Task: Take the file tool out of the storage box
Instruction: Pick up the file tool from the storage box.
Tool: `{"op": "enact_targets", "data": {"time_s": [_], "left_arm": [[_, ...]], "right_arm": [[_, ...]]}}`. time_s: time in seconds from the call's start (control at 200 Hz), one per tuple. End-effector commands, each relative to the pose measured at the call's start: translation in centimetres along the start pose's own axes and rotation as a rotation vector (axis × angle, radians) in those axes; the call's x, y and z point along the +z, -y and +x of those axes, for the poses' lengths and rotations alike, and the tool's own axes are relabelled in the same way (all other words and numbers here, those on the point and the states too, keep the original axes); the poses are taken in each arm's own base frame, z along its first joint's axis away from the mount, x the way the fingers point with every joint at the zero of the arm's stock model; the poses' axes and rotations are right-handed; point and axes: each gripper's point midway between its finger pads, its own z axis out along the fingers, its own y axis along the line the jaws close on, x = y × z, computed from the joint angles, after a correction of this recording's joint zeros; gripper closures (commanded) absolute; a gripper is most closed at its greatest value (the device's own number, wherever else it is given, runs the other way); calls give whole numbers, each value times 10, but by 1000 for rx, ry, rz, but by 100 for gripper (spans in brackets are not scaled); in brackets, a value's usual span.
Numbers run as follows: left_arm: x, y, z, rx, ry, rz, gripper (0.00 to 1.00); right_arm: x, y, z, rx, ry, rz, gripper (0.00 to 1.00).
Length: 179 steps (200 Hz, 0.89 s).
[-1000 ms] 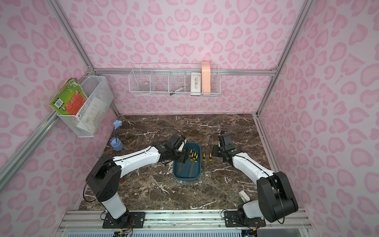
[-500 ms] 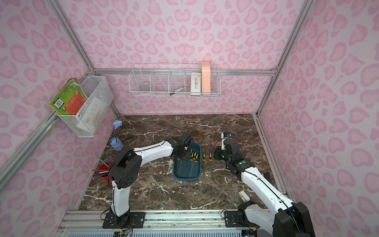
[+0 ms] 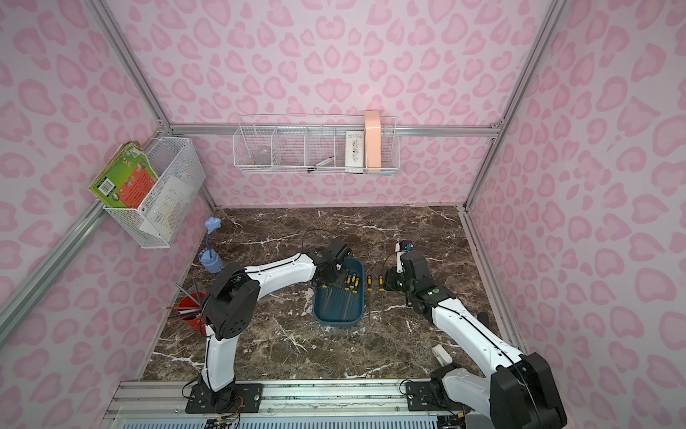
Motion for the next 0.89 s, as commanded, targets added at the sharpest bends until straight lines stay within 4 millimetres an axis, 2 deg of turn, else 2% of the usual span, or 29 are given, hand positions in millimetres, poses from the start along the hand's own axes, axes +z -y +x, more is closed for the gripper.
{"op": "enact_targets", "data": {"time_s": [0.0, 0.055, 0.1, 0.115, 0.21, 0.285, 0.38, 0.48, 0.58, 0.655, 0.695, 0.715, 0.82, 0.89], "left_arm": [[-12, 3, -7, 1, 27, 20, 86], [-20, 7, -10, -4, 48, 51, 87], [-31, 12, -22, -12, 98, 84, 88], [-30, 11, -15, -9, 88, 87, 88], [-48, 23, -26, -7, 147, 168, 89], [-69, 33, -38, -9, 217, 247, 89], [-105, 48, -55, -6, 329, 376, 91], [-152, 57, -72, -13, 468, 513, 95], [-204, 58, -83, -23, 611, 646, 98], [-233, 55, -79, -38, 693, 726, 100], [-243, 52, -75, -48, 725, 746, 100], [-249, 50, -72, -50, 739, 756, 100], [-269, 42, -59, -71, 808, 794, 100], [-279, 37, -53, -90, 843, 817, 100]], "right_arm": [[2, -4, -3, -4, 7, -16, 98], [2, -5, -3, -3, 6, -21, 98], [2, -6, -2, -7, 5, -25, 97], [2, -7, -3, -8, 6, -29, 98], [0, -11, -3, -11, 11, -43, 97], [-3, -14, -5, -14, 24, -61, 97], [-12, -25, -10, -17, 56, -125, 95], [-26, -41, -16, -30, 119, -229, 83], [-45, -61, -21, -49, 179, -366, 68], [-63, -77, -25, -64, 226, -482, 56], [-72, -84, -27, -68, 248, -537, 37], [-76, -88, -28, -69, 259, -565, 31], [-100, -110, -27, -97, 294, -728, 31], [-111, -123, -24, -102, 294, -821, 34]]}}
